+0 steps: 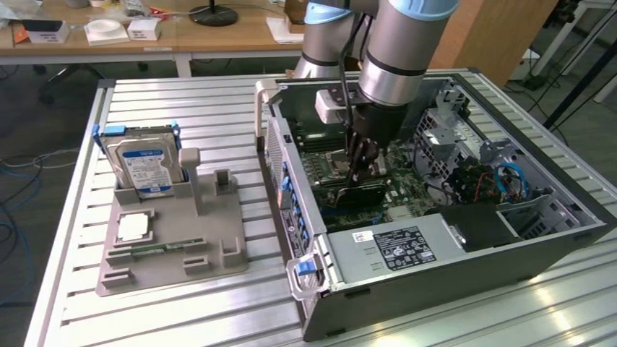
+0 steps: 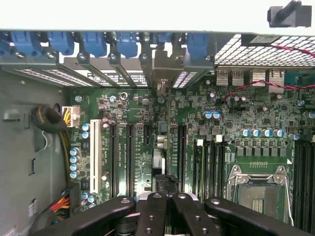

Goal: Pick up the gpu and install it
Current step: 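Press down on the gpu until it lock into place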

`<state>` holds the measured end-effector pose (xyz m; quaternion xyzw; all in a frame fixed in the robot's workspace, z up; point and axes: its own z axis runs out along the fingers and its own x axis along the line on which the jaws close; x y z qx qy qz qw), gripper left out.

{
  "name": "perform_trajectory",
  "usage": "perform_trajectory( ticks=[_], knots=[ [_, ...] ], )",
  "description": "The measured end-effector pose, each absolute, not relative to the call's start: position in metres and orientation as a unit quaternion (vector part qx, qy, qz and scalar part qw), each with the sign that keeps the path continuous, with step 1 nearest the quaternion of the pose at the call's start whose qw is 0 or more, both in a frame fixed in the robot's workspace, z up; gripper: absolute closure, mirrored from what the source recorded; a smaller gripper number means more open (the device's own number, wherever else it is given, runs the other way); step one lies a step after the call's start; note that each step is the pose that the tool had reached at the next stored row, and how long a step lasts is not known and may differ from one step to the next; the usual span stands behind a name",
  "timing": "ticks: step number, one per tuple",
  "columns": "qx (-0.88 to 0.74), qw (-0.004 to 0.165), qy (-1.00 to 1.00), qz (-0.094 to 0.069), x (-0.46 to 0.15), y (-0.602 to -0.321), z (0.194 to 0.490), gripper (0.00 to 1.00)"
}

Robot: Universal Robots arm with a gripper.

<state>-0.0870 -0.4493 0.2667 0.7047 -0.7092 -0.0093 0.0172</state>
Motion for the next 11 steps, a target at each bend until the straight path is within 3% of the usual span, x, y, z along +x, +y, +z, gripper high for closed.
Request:
perform_trajectory(
  ticks=[11],
  knots=[
    [0.705, 0.018, -0.709, -0.009, -0.0874, -0.4488, 0.2626, 0.89]
  ],
)
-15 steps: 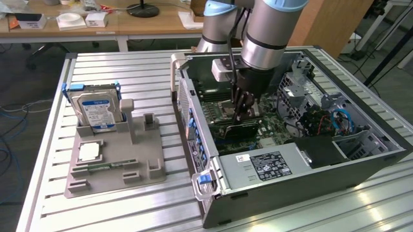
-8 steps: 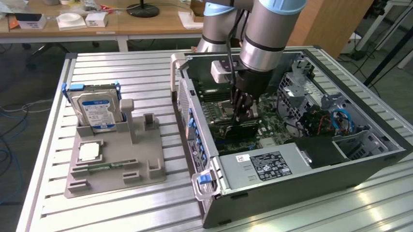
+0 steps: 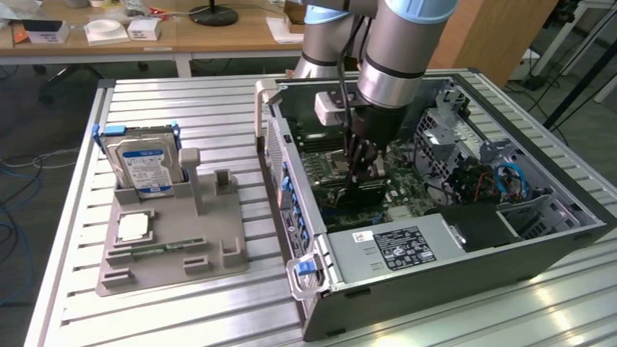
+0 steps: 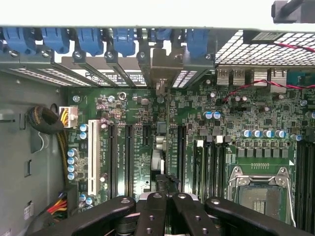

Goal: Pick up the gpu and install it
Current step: 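Press down on the gpu until it lock into place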

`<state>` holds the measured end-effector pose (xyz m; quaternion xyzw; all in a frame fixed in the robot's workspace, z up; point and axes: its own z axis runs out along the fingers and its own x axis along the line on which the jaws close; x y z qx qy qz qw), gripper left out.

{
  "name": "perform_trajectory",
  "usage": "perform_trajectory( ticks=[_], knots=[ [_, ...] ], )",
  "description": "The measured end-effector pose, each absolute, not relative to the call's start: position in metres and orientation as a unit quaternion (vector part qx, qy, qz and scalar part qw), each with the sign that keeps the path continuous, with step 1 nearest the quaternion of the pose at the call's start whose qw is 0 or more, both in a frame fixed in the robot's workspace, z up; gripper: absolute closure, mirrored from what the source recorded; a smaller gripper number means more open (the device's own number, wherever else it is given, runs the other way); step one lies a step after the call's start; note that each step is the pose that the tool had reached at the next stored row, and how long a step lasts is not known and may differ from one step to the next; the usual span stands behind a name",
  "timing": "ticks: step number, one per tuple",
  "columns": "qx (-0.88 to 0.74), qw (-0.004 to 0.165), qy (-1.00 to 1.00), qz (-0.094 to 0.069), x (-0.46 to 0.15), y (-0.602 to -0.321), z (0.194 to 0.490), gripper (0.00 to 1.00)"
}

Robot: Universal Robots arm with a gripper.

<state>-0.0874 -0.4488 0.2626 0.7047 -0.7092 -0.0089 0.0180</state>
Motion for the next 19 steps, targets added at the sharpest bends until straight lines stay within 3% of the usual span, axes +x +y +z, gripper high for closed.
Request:
perform_trajectory(
  ticks=[12, 19],
  knots=[
    [0.705, 0.018, -0.709, -0.009, -0.088, -0.448, 0.260, 0.89],
    [0.705, 0.018, -0.709, -0.009, -0.088, -0.449, 0.280, 0.89]
  ],
)
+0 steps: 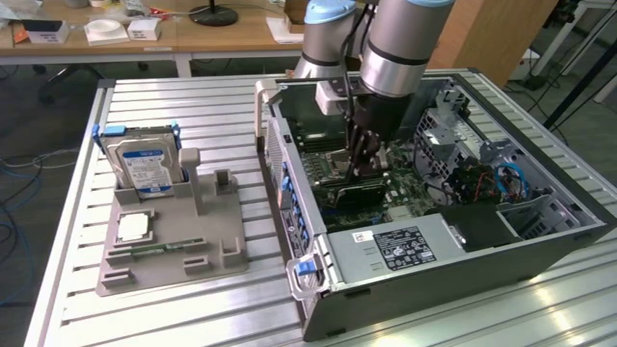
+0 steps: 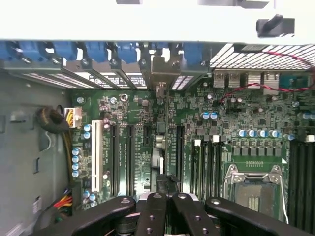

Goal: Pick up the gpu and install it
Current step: 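Press down on the gpu until it lock into place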

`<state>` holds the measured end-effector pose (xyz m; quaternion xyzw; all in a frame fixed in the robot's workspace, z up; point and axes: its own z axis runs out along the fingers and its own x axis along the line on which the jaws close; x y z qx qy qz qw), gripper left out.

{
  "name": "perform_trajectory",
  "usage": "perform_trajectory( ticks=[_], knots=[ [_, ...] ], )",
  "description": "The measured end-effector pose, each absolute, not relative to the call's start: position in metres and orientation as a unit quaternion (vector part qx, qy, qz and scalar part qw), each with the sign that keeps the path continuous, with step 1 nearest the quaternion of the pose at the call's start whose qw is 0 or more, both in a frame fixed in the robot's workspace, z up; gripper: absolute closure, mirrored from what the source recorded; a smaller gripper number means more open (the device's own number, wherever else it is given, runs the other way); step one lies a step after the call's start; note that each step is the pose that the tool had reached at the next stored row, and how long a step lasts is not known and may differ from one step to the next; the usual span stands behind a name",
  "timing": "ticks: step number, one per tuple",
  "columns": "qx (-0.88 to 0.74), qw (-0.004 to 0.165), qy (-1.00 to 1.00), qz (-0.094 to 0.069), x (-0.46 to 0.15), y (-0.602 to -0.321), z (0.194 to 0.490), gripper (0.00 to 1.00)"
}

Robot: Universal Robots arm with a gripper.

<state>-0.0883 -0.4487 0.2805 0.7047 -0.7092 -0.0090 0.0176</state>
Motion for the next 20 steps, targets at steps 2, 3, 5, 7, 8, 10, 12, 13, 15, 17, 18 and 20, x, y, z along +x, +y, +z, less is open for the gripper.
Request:
perform_trajectory(
  ticks=[2, 3, 5, 7, 8, 10, 12, 13, 15, 17, 18, 20],
  knots=[
    [0.705, 0.017, -0.709, -0.009, -0.088, -0.449, 0.285, 0.89],
    [0.705, 0.017, -0.709, -0.009, -0.089, -0.449, 0.287, 0.89],
    [0.705, 0.017, -0.709, -0.008, -0.089, -0.449, 0.290, 0.89],
    [0.705, 0.016, -0.709, -0.008, -0.090, -0.449, 0.294, 0.89],
    [0.705, 0.016, -0.709, -0.007, -0.090, -0.449, 0.295, 0.89],
    [0.705, 0.015, -0.709, -0.007, -0.090, -0.449, 0.296, 0.89],
    [0.705, 0.015, -0.709, -0.007, -0.090, -0.449, 0.296, 0.89],
    [0.705, 0.015, -0.709, -0.007, -0.090, -0.449, 0.296, 0.89],
    [0.705, 0.016, -0.709, -0.007, -0.091, -0.449, 0.296, 0.89],
    [0.705, 0.016, -0.709, -0.007, -0.093, -0.449, 0.296, 0.89],
    [0.706, 0.016, -0.708, -0.007, -0.094, -0.449, 0.296, 0.89],
    [0.707, 0.016, -0.707, -0.007, -0.096, -0.449, 0.296, 0.89]
  ],
)
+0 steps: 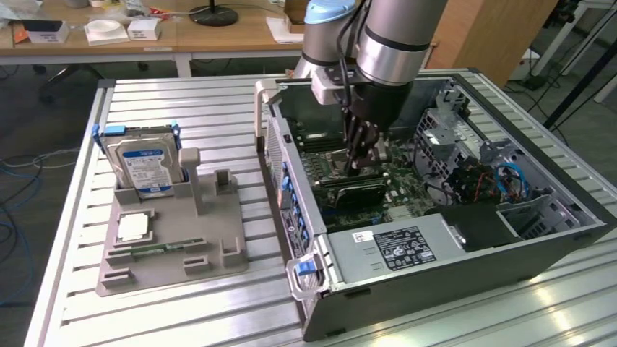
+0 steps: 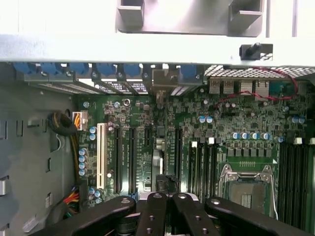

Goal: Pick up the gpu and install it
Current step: 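Press down on the gpu until it lock into place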

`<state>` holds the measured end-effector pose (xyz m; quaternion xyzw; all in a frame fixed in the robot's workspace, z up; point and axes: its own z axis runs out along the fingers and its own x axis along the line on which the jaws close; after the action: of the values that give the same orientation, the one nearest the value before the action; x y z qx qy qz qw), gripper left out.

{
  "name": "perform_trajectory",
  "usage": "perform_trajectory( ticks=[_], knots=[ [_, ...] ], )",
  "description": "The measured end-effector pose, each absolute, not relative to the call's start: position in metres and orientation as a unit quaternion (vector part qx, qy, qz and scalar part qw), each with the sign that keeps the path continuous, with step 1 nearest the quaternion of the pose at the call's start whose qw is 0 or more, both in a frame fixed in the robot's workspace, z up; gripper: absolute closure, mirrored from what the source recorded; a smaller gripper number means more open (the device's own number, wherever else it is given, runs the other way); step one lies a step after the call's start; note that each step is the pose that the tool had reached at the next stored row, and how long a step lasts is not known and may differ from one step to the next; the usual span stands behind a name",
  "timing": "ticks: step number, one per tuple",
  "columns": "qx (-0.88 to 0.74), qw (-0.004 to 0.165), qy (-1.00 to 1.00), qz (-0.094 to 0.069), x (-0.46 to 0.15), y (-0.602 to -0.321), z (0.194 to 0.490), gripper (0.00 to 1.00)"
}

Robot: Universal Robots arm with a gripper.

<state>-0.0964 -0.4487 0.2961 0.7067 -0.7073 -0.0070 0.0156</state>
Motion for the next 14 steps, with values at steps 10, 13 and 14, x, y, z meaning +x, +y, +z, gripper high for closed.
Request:
perform_trajectory(
  ticks=[10, 13, 14],
  knots=[
    [0.709, 0.016, -0.705, -0.007, -0.110, -0.449, 0.297, 0.89],
    [0.709, 0.016, -0.705, -0.008, -0.114, -0.448, 0.299, 0.89],
    [0.709, 0.017, -0.705, -0.008, -0.116, -0.448, 0.299, 0.89]
  ],
)
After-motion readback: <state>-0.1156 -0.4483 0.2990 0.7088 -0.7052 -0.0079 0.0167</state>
